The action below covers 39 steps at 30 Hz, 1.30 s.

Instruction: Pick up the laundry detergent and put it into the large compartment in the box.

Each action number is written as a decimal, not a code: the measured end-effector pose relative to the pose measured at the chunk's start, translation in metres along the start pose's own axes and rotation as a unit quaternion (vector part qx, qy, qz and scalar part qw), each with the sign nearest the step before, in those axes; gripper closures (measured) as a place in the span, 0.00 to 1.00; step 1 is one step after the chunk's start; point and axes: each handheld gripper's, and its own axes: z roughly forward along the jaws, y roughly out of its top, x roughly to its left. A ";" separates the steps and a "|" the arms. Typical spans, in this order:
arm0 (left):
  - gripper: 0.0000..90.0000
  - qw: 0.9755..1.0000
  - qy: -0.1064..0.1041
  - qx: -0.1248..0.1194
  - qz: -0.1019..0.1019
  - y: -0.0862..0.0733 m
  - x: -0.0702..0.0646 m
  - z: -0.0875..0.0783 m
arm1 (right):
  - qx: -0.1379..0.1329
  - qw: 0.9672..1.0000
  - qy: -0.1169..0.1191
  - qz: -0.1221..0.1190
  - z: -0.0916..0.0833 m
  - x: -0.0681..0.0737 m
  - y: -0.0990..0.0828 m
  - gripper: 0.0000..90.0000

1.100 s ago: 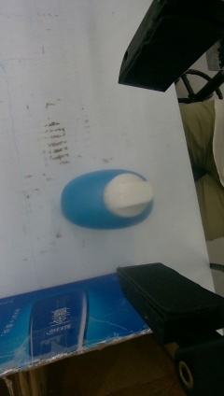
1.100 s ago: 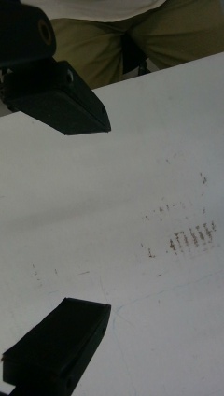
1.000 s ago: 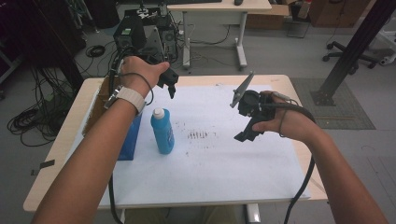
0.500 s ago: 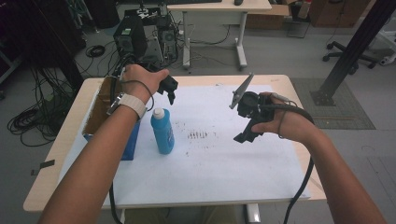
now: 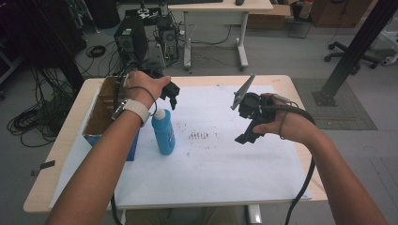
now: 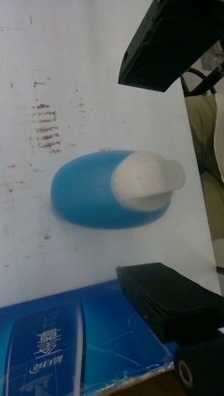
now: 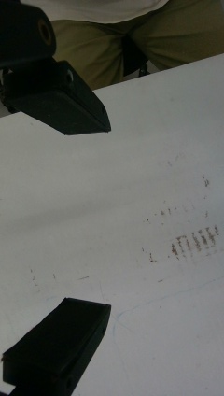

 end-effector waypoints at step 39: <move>0.09 1.000 0.003 0.012 -0.001 -0.003 0.003 0.039 | -0.003 1.000 0.005 0.001 0.004 0.002 -0.001 0.12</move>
